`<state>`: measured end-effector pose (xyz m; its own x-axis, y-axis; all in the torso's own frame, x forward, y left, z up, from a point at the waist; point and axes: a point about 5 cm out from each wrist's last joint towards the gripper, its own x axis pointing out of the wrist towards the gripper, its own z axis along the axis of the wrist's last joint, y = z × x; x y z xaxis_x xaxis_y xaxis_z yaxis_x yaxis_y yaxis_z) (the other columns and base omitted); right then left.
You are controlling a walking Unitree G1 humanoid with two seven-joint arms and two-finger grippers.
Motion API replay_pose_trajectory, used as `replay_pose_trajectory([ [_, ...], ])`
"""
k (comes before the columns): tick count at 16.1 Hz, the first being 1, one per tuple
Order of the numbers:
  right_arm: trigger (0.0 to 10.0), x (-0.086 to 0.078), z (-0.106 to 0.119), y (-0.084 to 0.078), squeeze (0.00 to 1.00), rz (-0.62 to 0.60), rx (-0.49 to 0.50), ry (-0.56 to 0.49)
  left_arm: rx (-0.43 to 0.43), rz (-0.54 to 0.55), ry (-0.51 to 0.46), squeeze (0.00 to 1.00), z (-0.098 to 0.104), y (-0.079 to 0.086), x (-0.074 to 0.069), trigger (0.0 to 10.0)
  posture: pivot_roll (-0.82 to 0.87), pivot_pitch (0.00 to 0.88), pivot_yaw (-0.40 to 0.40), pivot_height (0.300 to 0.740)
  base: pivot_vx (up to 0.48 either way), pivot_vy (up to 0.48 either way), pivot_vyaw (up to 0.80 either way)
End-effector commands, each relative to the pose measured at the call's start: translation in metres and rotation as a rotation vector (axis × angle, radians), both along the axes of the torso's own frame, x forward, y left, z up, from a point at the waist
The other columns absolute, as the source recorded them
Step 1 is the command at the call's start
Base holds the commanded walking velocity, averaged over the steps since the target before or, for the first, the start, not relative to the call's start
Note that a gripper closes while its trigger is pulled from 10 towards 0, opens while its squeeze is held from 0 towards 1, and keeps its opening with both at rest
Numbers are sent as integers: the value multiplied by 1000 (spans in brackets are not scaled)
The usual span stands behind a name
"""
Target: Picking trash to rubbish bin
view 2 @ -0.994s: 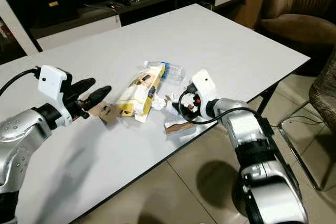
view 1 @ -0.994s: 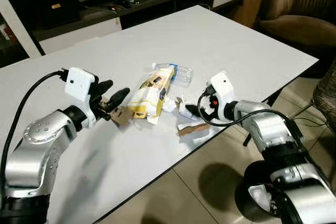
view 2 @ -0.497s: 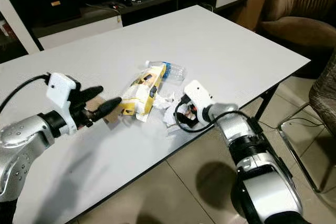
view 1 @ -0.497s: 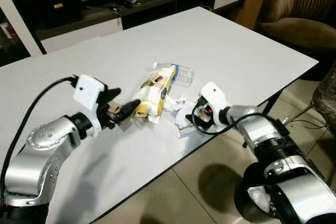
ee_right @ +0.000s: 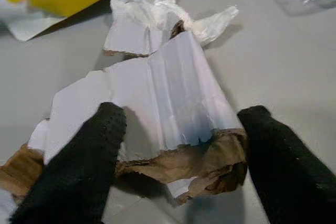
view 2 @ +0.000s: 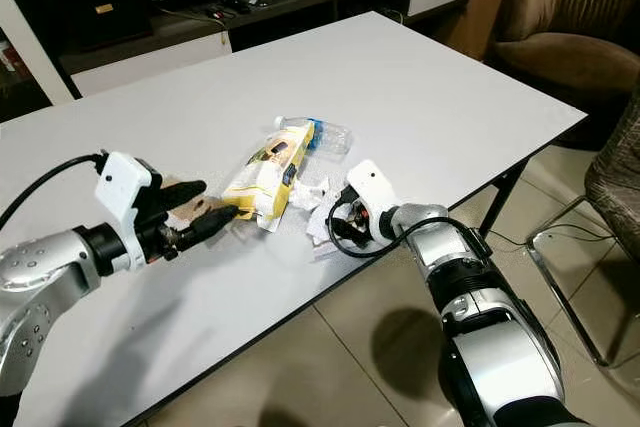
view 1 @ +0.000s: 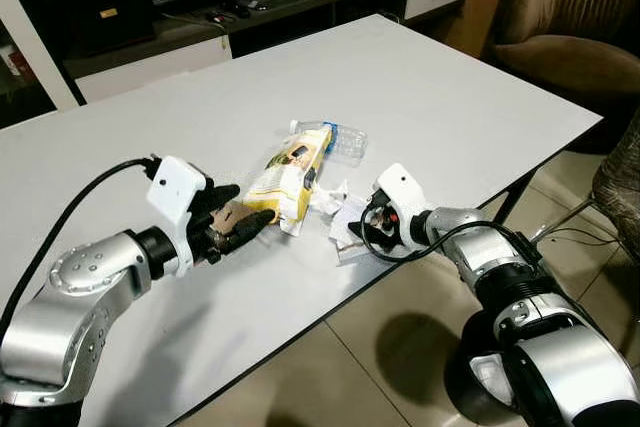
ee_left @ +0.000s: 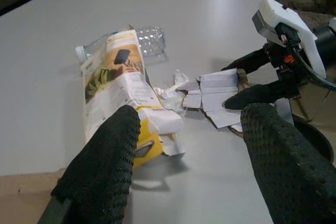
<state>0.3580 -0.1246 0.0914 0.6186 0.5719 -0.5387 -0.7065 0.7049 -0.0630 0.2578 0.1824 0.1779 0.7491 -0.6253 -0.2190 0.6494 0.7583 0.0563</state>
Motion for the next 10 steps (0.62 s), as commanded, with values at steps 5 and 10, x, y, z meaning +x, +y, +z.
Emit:
replay_pose_trajectory([
  [5, 0, 4, 6, -1, 0, 23, 36, -1, 7, -25, 1, 0, -1, -6, -6, 10000, 2, 0, -11, 740, 0, 0, 0],
  [10, 0, 5, 8, -1, 0, 13, 71, -10, 13, 2, -19, 0, -1, -5, -4, 10000, 1, 0, -16, 740, 0, 0, 0],
])
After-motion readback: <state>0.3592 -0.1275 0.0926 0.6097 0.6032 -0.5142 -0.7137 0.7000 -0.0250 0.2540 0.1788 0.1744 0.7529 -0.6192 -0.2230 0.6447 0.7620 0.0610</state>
